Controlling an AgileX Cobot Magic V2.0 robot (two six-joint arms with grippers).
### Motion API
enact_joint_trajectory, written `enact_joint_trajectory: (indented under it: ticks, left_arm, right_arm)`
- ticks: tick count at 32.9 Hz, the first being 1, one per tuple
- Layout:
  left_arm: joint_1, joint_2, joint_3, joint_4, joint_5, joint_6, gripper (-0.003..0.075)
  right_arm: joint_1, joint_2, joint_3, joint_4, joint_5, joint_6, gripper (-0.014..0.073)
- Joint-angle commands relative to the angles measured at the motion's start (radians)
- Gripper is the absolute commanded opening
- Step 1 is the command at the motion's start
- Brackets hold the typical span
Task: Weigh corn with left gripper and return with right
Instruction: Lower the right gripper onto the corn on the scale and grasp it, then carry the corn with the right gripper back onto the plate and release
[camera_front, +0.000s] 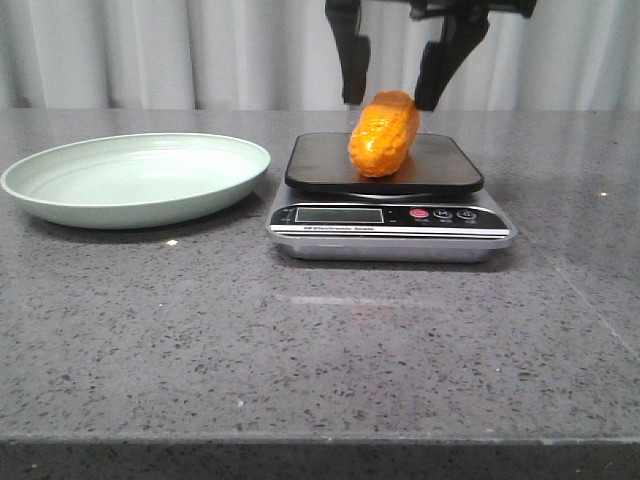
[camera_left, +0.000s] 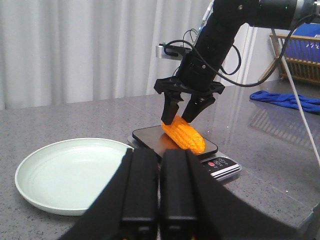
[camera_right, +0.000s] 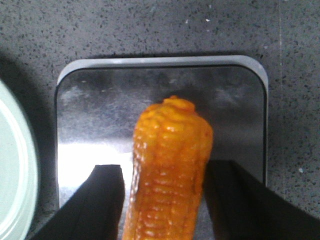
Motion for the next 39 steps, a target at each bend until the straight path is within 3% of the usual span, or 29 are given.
enact_joint_trajectory:
  ticks: [1,9,18,23,30,39]
  left_arm:
    - [0.0,0.015,-0.027,-0.001,-0.086,0.0,0.0134]
    - [0.0,0.015,-0.027,-0.001,-0.086,0.0,0.0134]
    - [0.0,0.015,-0.027,-0.001,-0.086,0.0,0.0134]
    - [0.0,0.015,-0.027,-0.001,-0.086,0.0,0.0134]
    - [0.0,0.015,-0.027,-0.001,-0.086,0.0,0.0134]
    - [0.0,0.015,-0.027,-0.001,-0.088,0.0,0.0134]
  right_arm:
    - [-0.004,-0.033,-0.038,-0.034,0.006,0.001,0.0465]
    - [-0.004,0.017,-0.038,-0.043,0.01,0.001,0.0449]
    - [-0.004,0.024,-0.038,-0.042,-0.004,-0.011,0.0187]
    - [0.026,0.024,-0.103,-0.032,-0.039,-0.07,0.0185]
    - [0.144,0.034,-0.242,-0.03,-0.151,-0.153,0.0191]
    - [0.229,0.145,-0.286,-0.023,-0.343,-0.154,0.0308]
